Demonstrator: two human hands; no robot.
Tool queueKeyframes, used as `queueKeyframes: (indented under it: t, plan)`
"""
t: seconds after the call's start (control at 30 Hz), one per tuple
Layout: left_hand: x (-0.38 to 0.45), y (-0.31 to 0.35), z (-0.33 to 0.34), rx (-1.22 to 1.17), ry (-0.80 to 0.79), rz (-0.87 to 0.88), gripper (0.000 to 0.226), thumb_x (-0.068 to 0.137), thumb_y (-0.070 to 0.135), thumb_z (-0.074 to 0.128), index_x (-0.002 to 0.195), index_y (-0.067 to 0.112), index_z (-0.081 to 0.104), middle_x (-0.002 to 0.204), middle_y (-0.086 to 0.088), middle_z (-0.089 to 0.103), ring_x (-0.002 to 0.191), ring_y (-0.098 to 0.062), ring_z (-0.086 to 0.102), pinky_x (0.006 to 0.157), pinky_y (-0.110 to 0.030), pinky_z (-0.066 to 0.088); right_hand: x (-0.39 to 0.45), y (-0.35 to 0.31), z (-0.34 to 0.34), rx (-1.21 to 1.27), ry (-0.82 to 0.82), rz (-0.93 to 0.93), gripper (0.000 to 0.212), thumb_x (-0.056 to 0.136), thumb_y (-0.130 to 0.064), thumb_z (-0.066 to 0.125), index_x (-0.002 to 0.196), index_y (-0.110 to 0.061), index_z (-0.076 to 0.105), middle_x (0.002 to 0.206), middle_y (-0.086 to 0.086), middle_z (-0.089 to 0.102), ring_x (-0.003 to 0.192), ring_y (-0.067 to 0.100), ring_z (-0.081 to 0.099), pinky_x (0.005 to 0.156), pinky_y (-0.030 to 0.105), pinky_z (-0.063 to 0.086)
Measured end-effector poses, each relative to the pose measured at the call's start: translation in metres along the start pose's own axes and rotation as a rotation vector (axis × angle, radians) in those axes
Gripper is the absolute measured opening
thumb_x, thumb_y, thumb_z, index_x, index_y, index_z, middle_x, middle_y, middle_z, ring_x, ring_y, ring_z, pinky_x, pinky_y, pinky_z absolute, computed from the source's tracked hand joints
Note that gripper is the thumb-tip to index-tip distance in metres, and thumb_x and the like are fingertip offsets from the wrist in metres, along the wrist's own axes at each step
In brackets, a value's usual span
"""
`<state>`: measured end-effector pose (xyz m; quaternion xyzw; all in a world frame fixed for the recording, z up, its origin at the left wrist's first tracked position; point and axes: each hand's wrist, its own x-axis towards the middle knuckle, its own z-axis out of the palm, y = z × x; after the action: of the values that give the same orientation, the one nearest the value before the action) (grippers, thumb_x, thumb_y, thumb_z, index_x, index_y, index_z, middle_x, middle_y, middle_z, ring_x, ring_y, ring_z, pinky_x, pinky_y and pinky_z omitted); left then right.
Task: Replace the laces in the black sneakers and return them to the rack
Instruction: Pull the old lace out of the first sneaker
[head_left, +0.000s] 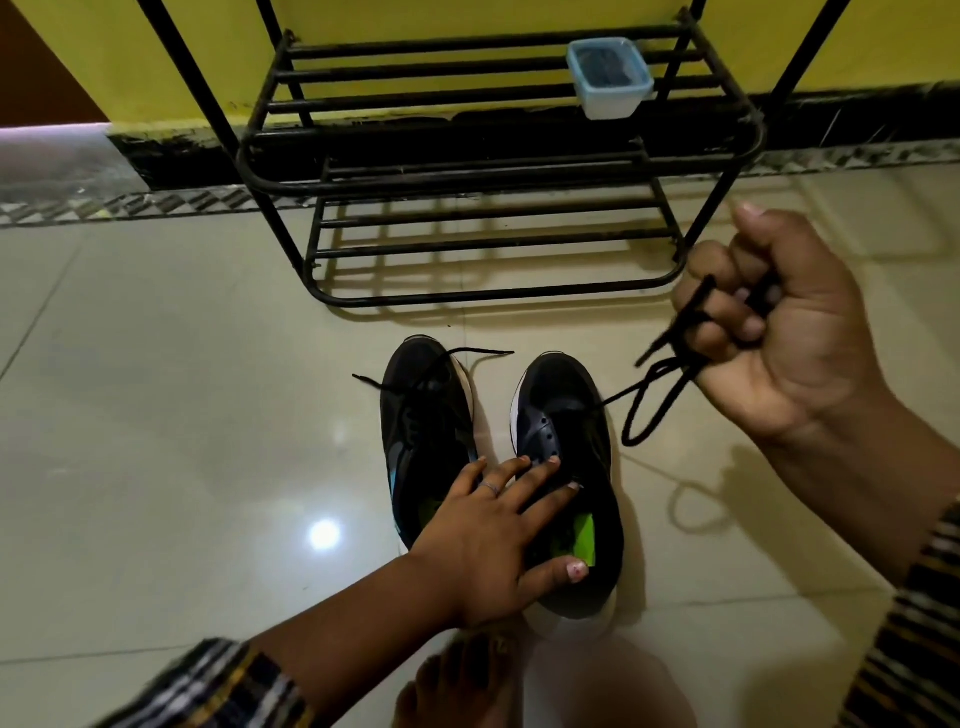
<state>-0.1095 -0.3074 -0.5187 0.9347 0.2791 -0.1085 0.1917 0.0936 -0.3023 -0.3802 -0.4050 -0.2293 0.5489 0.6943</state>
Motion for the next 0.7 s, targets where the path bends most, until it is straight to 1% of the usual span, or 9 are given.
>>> queueKeyframes:
  t: [0.1, 0.2, 0.3, 0.37, 0.43, 0.5, 0.53, 0.63, 0.7]
  plan:
    - [0.000, -0.002, 0.002, -0.004, 0.011, 0.022, 0.076, 0.081, 0.074, 0.006, 0.149, 0.041, 0.001, 0.159, 0.011, -0.006, 0.146, -0.014, -0.007, 0.116, -0.045, -0.006, -0.008, -0.009, 0.008, -0.027, -0.033, 0.018, 0.046, 0.086, -0.032, 0.045, 0.045, -0.021, 0.028, 0.049, -0.006, 0.018, 0.035, 0.004, 0.015, 0.033, 0.014, 0.015]
    - [0.002, 0.000, 0.001, -0.017, -0.002, 0.043, 0.076, 0.079, 0.074, 0.004, 0.148, 0.042, -0.001, 0.158, 0.013, -0.010, 0.146, -0.012, -0.010, 0.115, -0.046, -0.007, -0.015, -0.002, 0.021, -0.066, -0.055, 0.076, 0.039, 0.078, -0.033, 0.052, 0.048, -0.022, 0.029, 0.058, -0.003, 0.011, 0.035, 0.003, 0.014, 0.037, 0.014, 0.009]
    - [0.003, 0.002, -0.001, -0.006, -0.027, 0.016, 0.079, 0.078, 0.074, 0.003, 0.149, 0.039, 0.000, 0.159, 0.011, -0.005, 0.146, -0.014, -0.008, 0.114, -0.045, -0.009, -0.024, 0.026, 0.027, -0.054, -0.051, 0.247, 0.031, 0.075, -0.032, 0.055, 0.056, -0.023, 0.032, 0.048, -0.008, 0.018, 0.030, 0.000, 0.019, 0.036, 0.011, 0.009]
    - [0.004, 0.002, -0.002, 0.019, -0.002, 0.015, 0.079, 0.080, 0.073, 0.005, 0.150, 0.035, 0.006, 0.160, 0.007, 0.004, 0.147, -0.016, -0.003, 0.116, -0.046, -0.005, -0.034, 0.046, 0.027, -0.016, -0.062, 0.387, 0.031, 0.075, -0.032, 0.056, 0.059, -0.022, 0.032, 0.042, -0.011, 0.025, 0.030, 0.000, 0.018, 0.032, 0.009, 0.012]
    - [0.005, 0.002, -0.001, 0.028, 0.040, 0.047, 0.077, 0.083, 0.072, 0.008, 0.147, 0.033, 0.026, 0.155, 0.003, 0.027, 0.145, -0.022, 0.015, 0.116, -0.051, 0.010, -0.043, 0.061, 0.026, -0.012, -0.074, 0.485, 0.033, 0.075, -0.033, 0.057, 0.055, -0.022, 0.033, 0.044, -0.010, 0.025, 0.031, 0.001, 0.016, 0.031, 0.008, 0.014]
    - [0.003, 0.001, -0.001, 0.006, 0.038, 0.078, 0.071, 0.089, 0.068, 0.011, 0.132, 0.029, 0.052, 0.136, -0.001, 0.054, 0.132, -0.029, 0.043, 0.105, -0.057, 0.034, -0.048, 0.065, 0.025, -0.023, -0.084, 0.547, 0.037, 0.077, -0.034, 0.055, 0.048, -0.022, 0.034, 0.045, -0.009, 0.025, 0.031, 0.001, 0.016, 0.031, 0.008, 0.013]
    - [0.004, 0.000, 0.003, 0.001, 0.072, 0.083, 0.069, 0.091, 0.066, 0.013, 0.127, 0.027, 0.057, 0.130, -0.002, 0.058, 0.126, -0.031, 0.050, 0.099, -0.057, 0.040, -0.048, 0.064, 0.024, -0.024, -0.100, 0.559, 0.039, 0.078, -0.035, 0.055, 0.048, -0.022, 0.034, 0.046, -0.008, 0.025, 0.031, 0.001, 0.015, 0.032, 0.008, 0.013]
    - [0.005, 0.002, 0.006, -0.014, 0.120, 0.075, 0.069, 0.088, 0.067, 0.023, 0.133, 0.023, 0.053, 0.138, -0.005, 0.052, 0.132, -0.034, 0.042, 0.105, -0.058, 0.033, -0.045, 0.059, 0.024, -0.039, -0.192, 0.550, 0.047, 0.086, -0.037, 0.059, 0.049, -0.022, 0.033, 0.049, -0.007, 0.020, 0.033, 0.001, 0.015, 0.035, 0.008, 0.013]
    - [0.004, 0.004, 0.004, -0.207, 0.131, 0.037, 0.081, 0.080, 0.061, 0.032, 0.133, 0.003, 0.049, 0.136, -0.021, 0.049, 0.131, -0.042, 0.039, 0.110, -0.059, 0.026, -0.047, 0.061, 0.025, -0.085, -0.253, 0.533, 0.041, 0.083, -0.036, 0.054, 0.049, -0.022, 0.034, 0.048, -0.008, 0.020, 0.034, 0.002, 0.015, 0.036, 0.009, 0.013]
